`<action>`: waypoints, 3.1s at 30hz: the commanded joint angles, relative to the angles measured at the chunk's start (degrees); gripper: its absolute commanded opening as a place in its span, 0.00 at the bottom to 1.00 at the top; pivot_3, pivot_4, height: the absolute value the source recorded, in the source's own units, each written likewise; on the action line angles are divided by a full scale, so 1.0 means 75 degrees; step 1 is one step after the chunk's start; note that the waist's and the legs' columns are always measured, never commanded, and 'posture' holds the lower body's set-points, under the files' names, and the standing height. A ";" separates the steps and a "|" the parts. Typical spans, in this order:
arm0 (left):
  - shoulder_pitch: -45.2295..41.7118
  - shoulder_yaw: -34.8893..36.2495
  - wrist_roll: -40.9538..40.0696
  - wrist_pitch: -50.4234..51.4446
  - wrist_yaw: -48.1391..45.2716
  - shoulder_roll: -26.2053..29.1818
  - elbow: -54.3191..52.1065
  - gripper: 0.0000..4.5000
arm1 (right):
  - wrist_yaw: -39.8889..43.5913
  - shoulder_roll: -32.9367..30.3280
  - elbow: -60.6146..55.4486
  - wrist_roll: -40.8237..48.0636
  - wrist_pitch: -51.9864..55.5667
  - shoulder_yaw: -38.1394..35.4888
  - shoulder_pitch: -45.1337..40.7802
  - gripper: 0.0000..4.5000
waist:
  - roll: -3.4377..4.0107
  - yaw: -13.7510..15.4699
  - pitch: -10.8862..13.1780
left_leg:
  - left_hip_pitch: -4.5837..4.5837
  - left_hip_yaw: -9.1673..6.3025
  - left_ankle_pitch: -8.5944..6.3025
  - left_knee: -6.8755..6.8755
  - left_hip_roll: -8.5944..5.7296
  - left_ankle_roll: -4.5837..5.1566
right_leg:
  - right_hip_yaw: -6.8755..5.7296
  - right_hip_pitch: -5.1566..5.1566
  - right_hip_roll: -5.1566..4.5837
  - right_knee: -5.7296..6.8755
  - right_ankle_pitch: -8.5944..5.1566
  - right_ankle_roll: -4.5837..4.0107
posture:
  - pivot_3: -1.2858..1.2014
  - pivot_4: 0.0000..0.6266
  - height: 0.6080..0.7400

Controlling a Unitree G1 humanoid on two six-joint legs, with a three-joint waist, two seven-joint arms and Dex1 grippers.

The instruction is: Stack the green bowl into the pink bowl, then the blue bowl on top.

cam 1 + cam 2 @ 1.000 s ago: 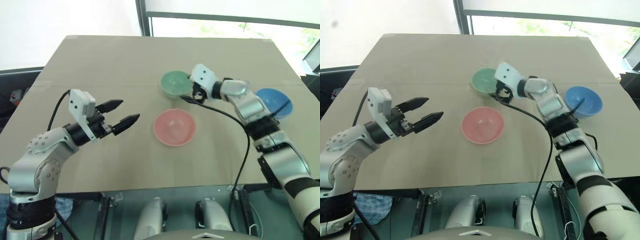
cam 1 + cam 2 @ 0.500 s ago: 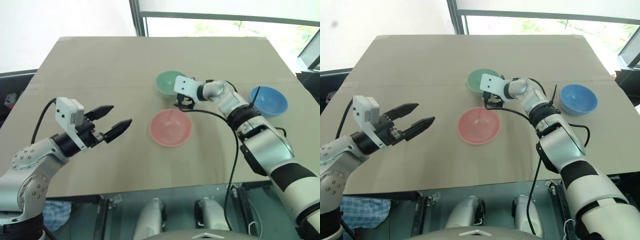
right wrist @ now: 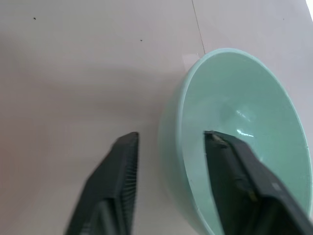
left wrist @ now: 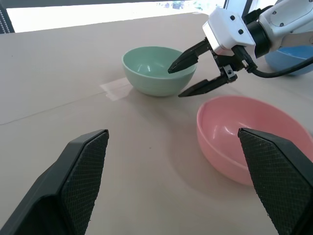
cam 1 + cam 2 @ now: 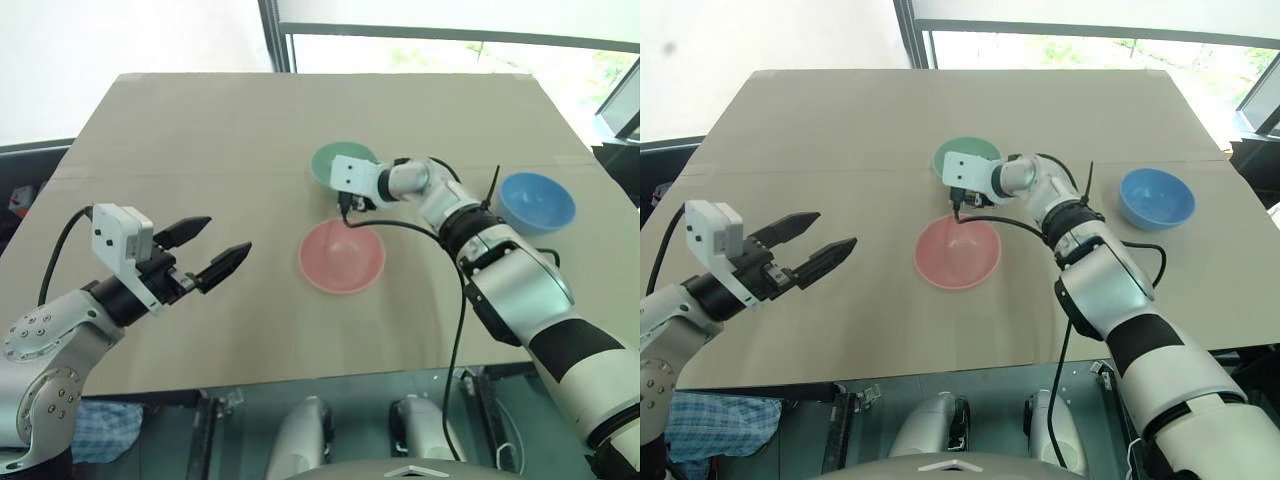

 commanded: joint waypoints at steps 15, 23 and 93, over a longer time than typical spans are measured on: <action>-0.0086 -0.0183 0.0059 -0.0285 -0.0203 0.0132 -0.0202 1.00 | 0.0857 -0.0581 -0.0999 0.0444 -0.0684 -0.0520 -0.0178 0.01 | 0.0003 0.0006 0.0002 | -0.0003 0.0000 0.0000 -0.0003 -0.0001 -0.0001 | 0.0000 -0.0003 0.0000 -0.0001 -0.0001 -0.0001 | 0.52 0.24 1.00; -0.0957 -0.0994 0.0219 -0.0675 -0.1073 0.0336 0.0558 1.00 | 0.4264 -0.1984 -0.6634 0.2544 0.2322 -0.0934 0.1638 0.01 | -0.0004 0.0053 0.0000 | -0.0007 -0.0005 0.0000 -0.0003 0.0003 0.0000 | -0.0005 0.0001 -0.0003 -0.0002 0.0000 -0.0001 | 0.52 0.24 1.00; -0.5537 -0.4386 0.2106 -0.2232 -0.4368 -0.1308 0.4753 1.00 | 0.0036 -0.5891 -0.6472 0.2543 0.4722 -0.2997 0.5900 0.57 | -0.0021 0.0418 0.0004 | -0.0012 0.0018 -0.0007 0.0034 -0.0016 0.0022 | 0.0018 0.0001 0.0000 -0.0011 0.0000 0.0004 | 0.52 0.24 1.00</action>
